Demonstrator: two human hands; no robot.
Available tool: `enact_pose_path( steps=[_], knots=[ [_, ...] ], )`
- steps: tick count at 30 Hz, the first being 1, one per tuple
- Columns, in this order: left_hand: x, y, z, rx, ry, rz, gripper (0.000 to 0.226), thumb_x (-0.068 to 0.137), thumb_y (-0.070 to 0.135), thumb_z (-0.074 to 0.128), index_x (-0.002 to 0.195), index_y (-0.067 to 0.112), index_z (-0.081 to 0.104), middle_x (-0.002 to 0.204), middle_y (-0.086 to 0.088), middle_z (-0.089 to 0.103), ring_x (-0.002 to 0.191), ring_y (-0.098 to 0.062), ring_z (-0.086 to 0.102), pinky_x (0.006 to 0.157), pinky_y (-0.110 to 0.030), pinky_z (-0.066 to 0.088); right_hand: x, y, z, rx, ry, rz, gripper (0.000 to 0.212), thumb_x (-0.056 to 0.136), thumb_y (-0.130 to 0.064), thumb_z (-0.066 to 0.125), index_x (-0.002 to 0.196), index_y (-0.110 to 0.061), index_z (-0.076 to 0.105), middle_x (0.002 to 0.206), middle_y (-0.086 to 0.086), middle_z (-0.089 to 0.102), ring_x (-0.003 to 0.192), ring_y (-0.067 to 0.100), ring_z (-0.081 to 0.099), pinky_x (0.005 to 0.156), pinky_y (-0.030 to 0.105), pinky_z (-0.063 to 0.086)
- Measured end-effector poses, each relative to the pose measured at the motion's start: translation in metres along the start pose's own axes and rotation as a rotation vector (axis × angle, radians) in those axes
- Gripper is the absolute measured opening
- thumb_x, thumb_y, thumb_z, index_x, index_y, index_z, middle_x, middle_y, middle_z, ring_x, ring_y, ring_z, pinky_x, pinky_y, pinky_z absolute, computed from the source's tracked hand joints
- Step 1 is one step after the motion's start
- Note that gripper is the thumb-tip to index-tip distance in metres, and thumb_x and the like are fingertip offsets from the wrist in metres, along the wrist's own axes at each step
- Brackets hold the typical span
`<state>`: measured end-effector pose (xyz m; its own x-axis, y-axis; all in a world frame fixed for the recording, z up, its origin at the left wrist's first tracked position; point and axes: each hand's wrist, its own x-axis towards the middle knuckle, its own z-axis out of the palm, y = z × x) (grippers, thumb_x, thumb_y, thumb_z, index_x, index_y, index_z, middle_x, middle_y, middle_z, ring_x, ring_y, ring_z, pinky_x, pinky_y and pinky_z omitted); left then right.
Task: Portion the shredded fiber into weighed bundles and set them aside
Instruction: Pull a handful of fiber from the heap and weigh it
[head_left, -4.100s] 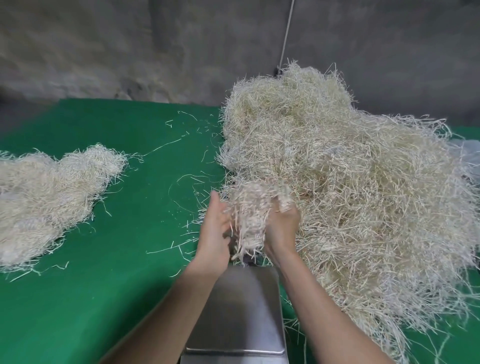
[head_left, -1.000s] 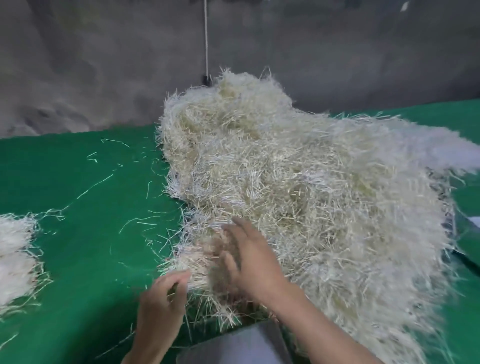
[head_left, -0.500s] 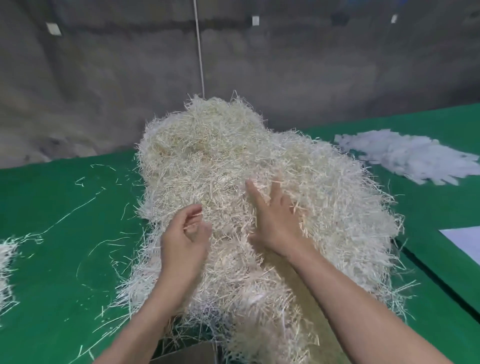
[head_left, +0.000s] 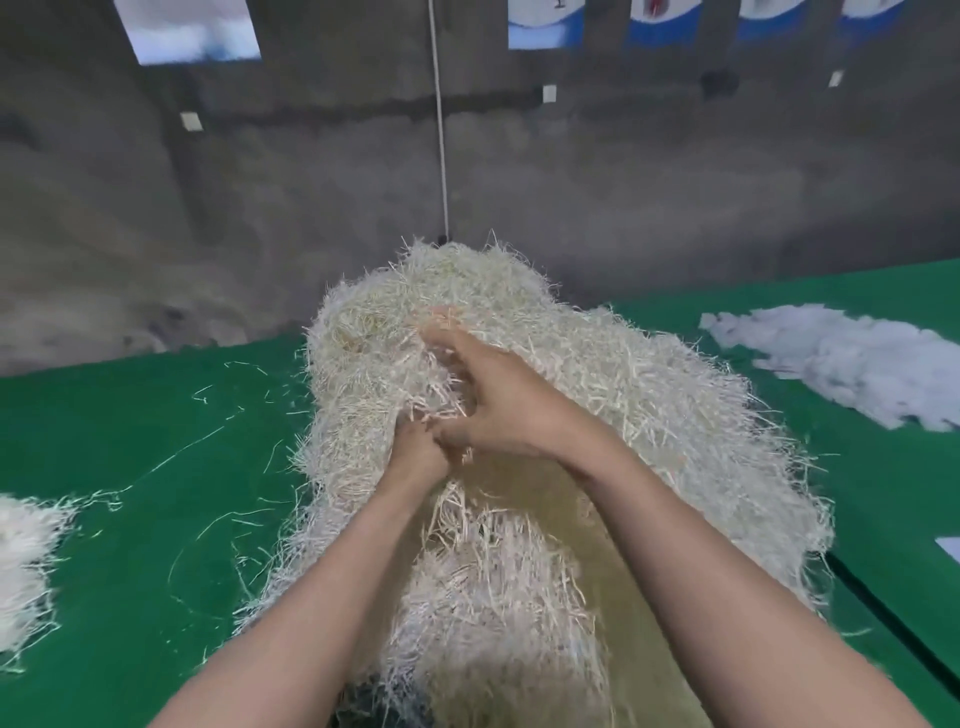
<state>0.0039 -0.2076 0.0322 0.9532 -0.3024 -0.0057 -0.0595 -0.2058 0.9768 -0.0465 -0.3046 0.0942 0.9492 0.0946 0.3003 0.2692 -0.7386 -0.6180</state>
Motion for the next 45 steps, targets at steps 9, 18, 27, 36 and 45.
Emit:
enact_pose_path(
  steps=[9, 18, 27, 36, 45],
  knots=[
    [0.021, 0.005, -0.016, -0.357, 0.051, -0.062, 0.052, 0.059, 0.040, 0.073, 0.106, 0.020, 0.066, 0.118, 0.017, 0.055, 0.116, -0.012, 0.043, 0.112, -0.046, 0.018, -0.003, 0.061, -0.023, -0.376, -0.062, 0.526, 0.031, 0.082, -0.024, 0.066, 0.109, -0.014, 0.053, 0.099, 0.000, 0.059, 0.082, 0.012, 0.058, 0.072, 0.028, 0.055],
    [0.016, -0.025, -0.001, -0.238, -0.058, -0.102, 0.032, 0.069, 0.044, 0.069, 0.097, 0.029, 0.064, 0.136, 0.006, 0.050, 0.132, -0.019, 0.040, 0.112, -0.039, 0.019, 0.034, 0.043, -0.011, 0.531, 0.436, 0.266, 0.055, 0.080, 0.018, 0.047, 0.107, -0.025, 0.066, 0.118, -0.004, 0.061, 0.076, -0.002, 0.061, 0.044, 0.009, 0.038],
    [0.009, -0.023, -0.020, 0.029, -0.095, -0.209, 0.018, 0.074, 0.018, 0.070, 0.090, 0.012, 0.064, 0.105, -0.010, 0.064, 0.111, -0.025, 0.056, 0.092, -0.035, 0.047, 0.042, 0.043, -0.004, 0.466, 0.329, 0.240, 0.042, 0.082, 0.013, 0.051, 0.091, -0.027, 0.059, 0.110, -0.005, 0.060, 0.069, 0.000, 0.061, 0.046, 0.015, 0.041],
    [0.016, 0.018, -0.037, 0.102, -0.159, 0.178, 0.113, 0.057, 0.024, 0.088, 0.144, 0.032, 0.016, 0.140, 0.004, 0.040, 0.120, -0.011, 0.051, 0.104, -0.035, 0.042, 0.048, 0.020, 0.011, 0.376, 0.334, -0.061, 0.054, 0.070, 0.019, 0.052, 0.099, -0.026, 0.057, 0.096, -0.010, 0.060, 0.080, 0.005, 0.058, 0.056, 0.011, 0.042],
    [0.018, 0.007, -0.049, -0.285, 0.202, -0.010, 0.030, 0.079, 0.017, 0.063, 0.108, 0.014, 0.063, 0.128, -0.006, 0.056, 0.105, -0.015, 0.052, 0.103, -0.038, 0.026, 0.018, 0.055, -0.035, -0.084, -0.057, 0.251, 0.136, 0.051, -0.053, 0.084, 0.148, -0.039, -0.011, 0.159, -0.003, -0.011, 0.145, 0.019, -0.010, 0.117, 0.053, 0.005]
  ],
)
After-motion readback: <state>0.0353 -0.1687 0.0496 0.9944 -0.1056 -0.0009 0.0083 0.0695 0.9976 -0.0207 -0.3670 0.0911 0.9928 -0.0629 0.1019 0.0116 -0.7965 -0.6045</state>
